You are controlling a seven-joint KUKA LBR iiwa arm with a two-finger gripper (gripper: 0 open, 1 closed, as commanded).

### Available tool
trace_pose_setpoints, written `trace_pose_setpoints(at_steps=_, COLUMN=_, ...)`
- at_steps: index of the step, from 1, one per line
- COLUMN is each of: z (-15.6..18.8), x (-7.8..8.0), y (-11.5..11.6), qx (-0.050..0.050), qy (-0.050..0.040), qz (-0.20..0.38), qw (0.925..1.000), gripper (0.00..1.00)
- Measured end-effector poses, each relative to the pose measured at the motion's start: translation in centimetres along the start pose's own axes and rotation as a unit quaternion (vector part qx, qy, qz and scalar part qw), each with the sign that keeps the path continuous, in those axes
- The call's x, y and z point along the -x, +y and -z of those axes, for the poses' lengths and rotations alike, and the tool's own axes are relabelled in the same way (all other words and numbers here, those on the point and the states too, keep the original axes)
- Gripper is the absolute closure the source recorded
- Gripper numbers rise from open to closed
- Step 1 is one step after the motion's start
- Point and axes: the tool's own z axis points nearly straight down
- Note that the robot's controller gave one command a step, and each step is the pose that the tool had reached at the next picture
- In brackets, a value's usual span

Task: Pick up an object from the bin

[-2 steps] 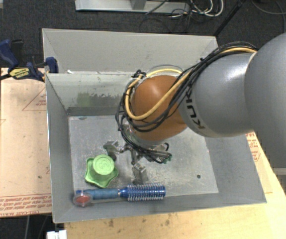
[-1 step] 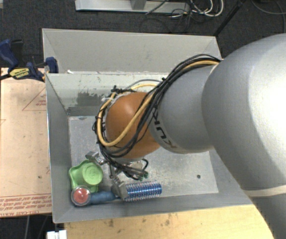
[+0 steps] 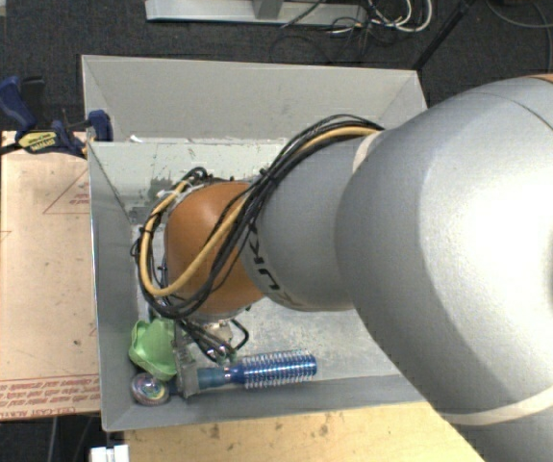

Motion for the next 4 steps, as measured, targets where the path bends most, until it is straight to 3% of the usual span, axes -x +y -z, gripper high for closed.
trace_pose_setpoints(at_steps=1, z=0.3, x=0.2, y=0.0, qx=0.000, qy=-0.0018, qz=0.000, qw=1.0000, gripper=1.00)
trace_pose_setpoints(at_steps=2, z=-0.6, x=4.2, y=-1.8, qx=-0.002, qy=-0.0006, qz=0.316, qw=0.9487, gripper=1.00)
trace_pose_setpoints(at_steps=3, z=11.0, x=5.7, y=-3.8, qx=0.002, qy=-0.0008, qz=0.383, qw=0.9238, gripper=1.00)
trace_pose_setpoints(at_steps=4, z=6.1, x=3.0, y=-3.3, qx=0.004, qy=0.0053, qz=0.271, qw=0.9625, gripper=1.00)
